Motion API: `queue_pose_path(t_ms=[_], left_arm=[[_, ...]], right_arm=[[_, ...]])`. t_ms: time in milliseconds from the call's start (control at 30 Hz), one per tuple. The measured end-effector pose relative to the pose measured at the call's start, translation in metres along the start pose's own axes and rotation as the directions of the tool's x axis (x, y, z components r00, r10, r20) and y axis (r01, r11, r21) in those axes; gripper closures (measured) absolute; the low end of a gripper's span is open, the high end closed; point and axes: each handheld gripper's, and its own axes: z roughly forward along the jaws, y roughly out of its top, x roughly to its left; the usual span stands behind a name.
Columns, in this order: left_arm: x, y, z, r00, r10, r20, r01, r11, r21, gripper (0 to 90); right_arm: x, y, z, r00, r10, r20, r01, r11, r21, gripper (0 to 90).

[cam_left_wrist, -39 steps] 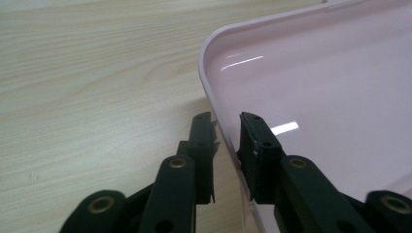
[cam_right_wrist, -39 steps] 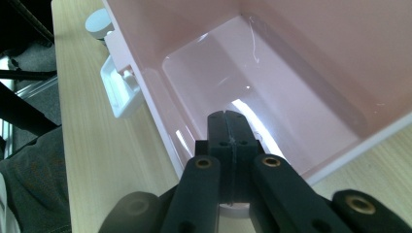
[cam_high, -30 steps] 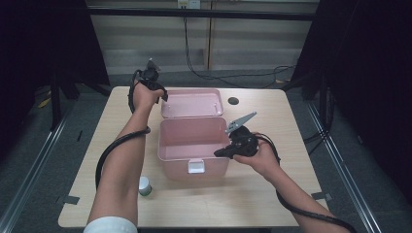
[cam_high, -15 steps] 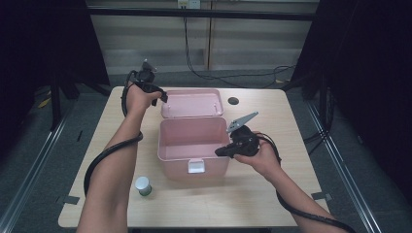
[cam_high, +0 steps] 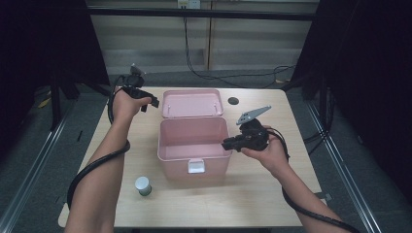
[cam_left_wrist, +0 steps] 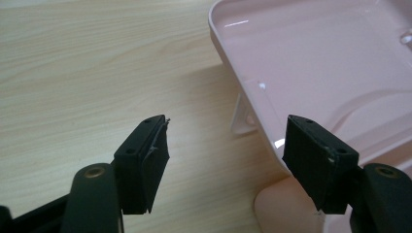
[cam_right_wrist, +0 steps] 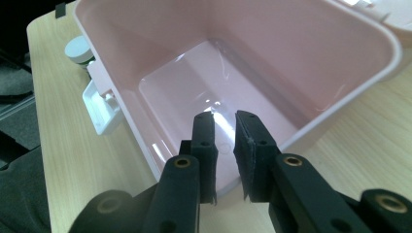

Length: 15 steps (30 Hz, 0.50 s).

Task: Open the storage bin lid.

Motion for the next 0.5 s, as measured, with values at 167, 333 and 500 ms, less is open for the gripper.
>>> queue_pose_path(t_ms=[167, 333, 500], left_arm=[[0.001, -0.009, -0.007, 0.9999, 0.010, -0.005, -0.010, 0.9999, 0.012, 30.9], [0.003, -0.018, -0.012, 0.9999, 0.014, 0.006, -0.014, 0.9998, 0.013, 30.1], [0.007, -0.029, -0.016, 0.9999, 0.009, 0.013, -0.009, 0.9997, 0.022, 29.5]], right_arm=[[-0.002, -0.002, -0.012, 0.9994, 0.015, 0.030, -0.014, 1.000, -0.021, 71.3], [-0.006, -0.010, -0.022, 0.9973, 0.044, 0.058, -0.042, 0.999, -0.028, 65.7], [-0.013, -0.022, -0.028, 0.9935, 0.078, 0.083, -0.075, 0.997, -0.035, 60.2]])
